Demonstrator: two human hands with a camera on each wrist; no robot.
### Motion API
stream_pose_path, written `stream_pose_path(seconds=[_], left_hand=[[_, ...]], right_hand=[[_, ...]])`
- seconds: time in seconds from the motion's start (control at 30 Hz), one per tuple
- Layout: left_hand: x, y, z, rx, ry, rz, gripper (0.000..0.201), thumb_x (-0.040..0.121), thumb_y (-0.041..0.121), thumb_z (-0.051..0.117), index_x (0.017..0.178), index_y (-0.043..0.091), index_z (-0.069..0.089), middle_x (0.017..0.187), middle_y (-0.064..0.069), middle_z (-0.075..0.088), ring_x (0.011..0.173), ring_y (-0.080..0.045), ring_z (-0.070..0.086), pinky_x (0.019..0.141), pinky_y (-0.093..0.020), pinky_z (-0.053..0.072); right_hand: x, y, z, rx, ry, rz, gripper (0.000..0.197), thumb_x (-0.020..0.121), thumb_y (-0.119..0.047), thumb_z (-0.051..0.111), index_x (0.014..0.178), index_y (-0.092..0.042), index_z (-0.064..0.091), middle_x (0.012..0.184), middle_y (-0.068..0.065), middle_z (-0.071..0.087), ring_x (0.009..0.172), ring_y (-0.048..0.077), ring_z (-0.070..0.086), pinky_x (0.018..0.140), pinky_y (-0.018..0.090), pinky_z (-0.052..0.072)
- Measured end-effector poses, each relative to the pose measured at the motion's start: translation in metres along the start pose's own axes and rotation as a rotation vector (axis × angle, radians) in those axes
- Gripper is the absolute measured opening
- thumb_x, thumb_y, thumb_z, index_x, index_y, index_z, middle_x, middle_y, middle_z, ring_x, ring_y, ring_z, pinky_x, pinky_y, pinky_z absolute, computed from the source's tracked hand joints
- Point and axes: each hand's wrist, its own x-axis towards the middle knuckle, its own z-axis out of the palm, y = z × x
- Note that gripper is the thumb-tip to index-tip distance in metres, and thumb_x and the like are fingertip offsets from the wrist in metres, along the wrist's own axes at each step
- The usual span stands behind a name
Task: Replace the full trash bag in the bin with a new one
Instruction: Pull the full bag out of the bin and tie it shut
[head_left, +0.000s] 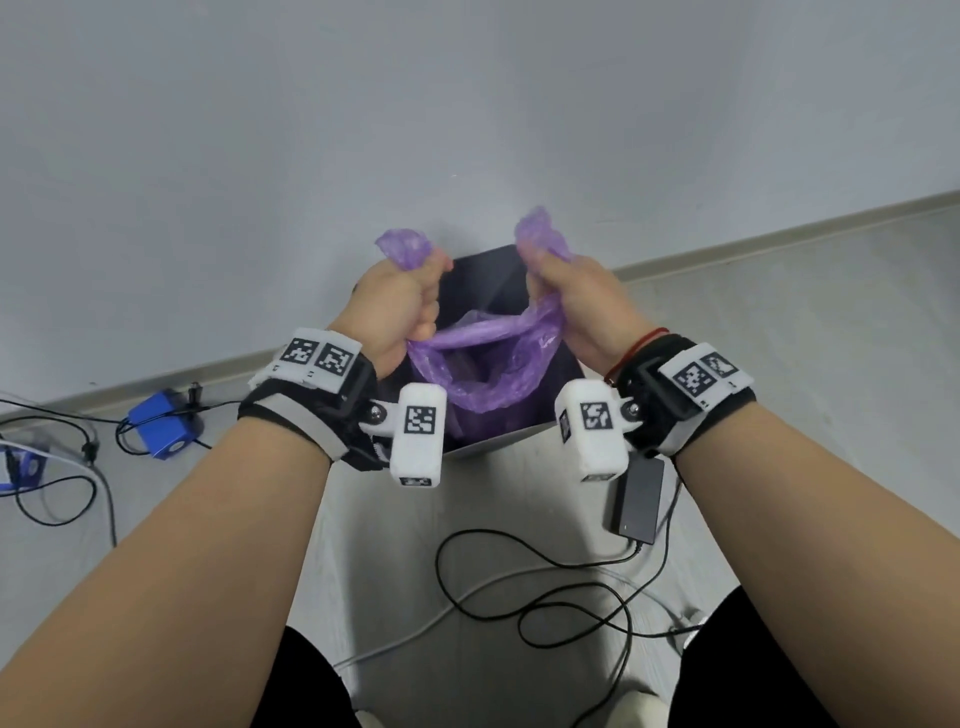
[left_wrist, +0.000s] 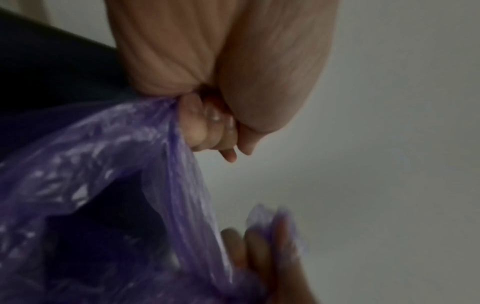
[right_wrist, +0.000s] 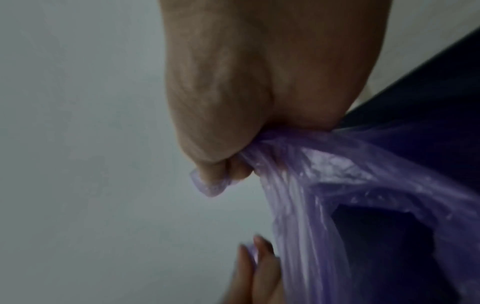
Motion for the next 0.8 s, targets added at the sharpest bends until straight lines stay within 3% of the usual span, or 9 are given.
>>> stream_pose_path(seconds=[0.07,0.13,0.23,0.33,0.43,0.57,0.67,0.73,0.8], left_hand=[[-0.008,0.0,0.009,0.223,-0.068,0.019,0.007,0.1,0.011,0.053,0.096,0.011,0.059,0.048,0.009,0.044,0.043,-0.008,0.033,0.037,-0.016,0.029],[-0.014,0.0,0.014,0.425,-0.271,0.034,0.03,0.087,-0.005,0.064,0.114,0.008,0.061,0.076,-0.003,0.064,0.061,-0.016,0.054,0.053,-0.02,0.045],[-0.03,0.002,0.02,0.467,-0.509,0.033,0.061,0.073,-0.013,0.075,0.129,0.003,0.053,0.11,-0.015,0.07,0.1,-0.021,0.071,0.083,-0.032,0.058],[-0.036,0.006,0.02,0.446,-0.489,0.099,0.049,0.077,-0.011,0.076,0.122,0.0,0.057,0.09,-0.001,0.075,0.08,-0.002,0.072,0.061,-0.011,0.052],[-0.038,0.004,0.016,0.412,-0.398,0.09,0.033,0.08,-0.001,0.077,0.111,0.005,0.067,0.061,0.012,0.067,0.044,0.002,0.054,0.041,-0.008,0.038],[-0.03,-0.001,0.011,0.427,-0.392,0.069,0.012,0.084,0.01,0.076,0.088,0.016,0.067,0.05,0.005,0.05,0.04,-0.006,0.031,0.037,-0.017,0.028],[-0.032,-0.009,0.017,0.503,-0.327,0.059,0.016,0.09,0.008,0.069,0.09,0.022,0.06,0.061,0.01,0.053,0.042,-0.003,0.05,0.048,-0.017,0.042],[-0.03,-0.013,0.021,0.504,-0.246,0.025,0.021,0.092,0.006,0.065,0.113,0.011,0.061,0.071,0.014,0.056,0.046,0.003,0.057,0.05,-0.01,0.046],[-0.027,-0.01,0.021,0.413,-0.275,-0.08,0.021,0.099,0.016,0.056,0.111,0.0,0.062,0.054,0.013,0.048,0.032,-0.002,0.044,0.035,-0.011,0.035]], right_hand=[[-0.01,-0.001,0.008,-0.263,-0.038,-0.073,0.033,0.099,-0.033,0.055,0.072,-0.014,0.055,0.055,-0.013,0.048,0.049,0.004,0.045,0.059,0.018,0.038],[-0.017,-0.001,0.015,-0.336,-0.126,-0.084,0.036,0.103,-0.027,0.043,0.078,-0.016,0.066,0.069,-0.012,0.068,0.064,-0.003,0.062,0.069,0.011,0.047],[-0.021,0.0,0.029,-0.429,-0.176,-0.07,0.04,0.094,-0.034,0.041,0.11,-0.002,0.059,0.113,0.02,0.061,0.107,0.024,0.061,0.099,0.037,0.048],[-0.019,0.005,0.029,-0.533,-0.167,-0.063,0.04,0.078,-0.051,0.042,0.106,-0.023,0.05,0.112,0.008,0.05,0.109,0.026,0.052,0.102,0.052,0.043],[-0.02,0.005,0.027,-0.648,-0.141,-0.138,0.036,0.082,-0.055,0.038,0.109,-0.031,0.041,0.112,-0.002,0.043,0.114,0.019,0.043,0.106,0.049,0.036],[-0.021,0.002,0.026,-0.815,-0.148,-0.307,0.041,0.096,-0.047,0.032,0.134,-0.038,0.042,0.138,-0.007,0.031,0.132,0.015,0.023,0.115,0.046,0.018],[-0.023,-0.001,0.026,-0.951,-0.31,-0.367,0.041,0.101,-0.046,0.025,0.136,-0.056,0.043,0.149,-0.009,0.026,0.139,0.015,0.015,0.114,0.042,0.01],[-0.024,-0.005,0.022,-0.848,-0.442,-0.256,0.042,0.103,-0.041,0.027,0.138,-0.043,0.05,0.136,-0.009,0.045,0.126,0.001,0.038,0.11,0.026,0.026],[-0.021,-0.008,0.013,-0.664,-0.451,-0.152,0.036,0.105,-0.038,0.034,0.113,-0.023,0.066,0.095,-0.007,0.061,0.081,0.001,0.058,0.084,0.018,0.043]])
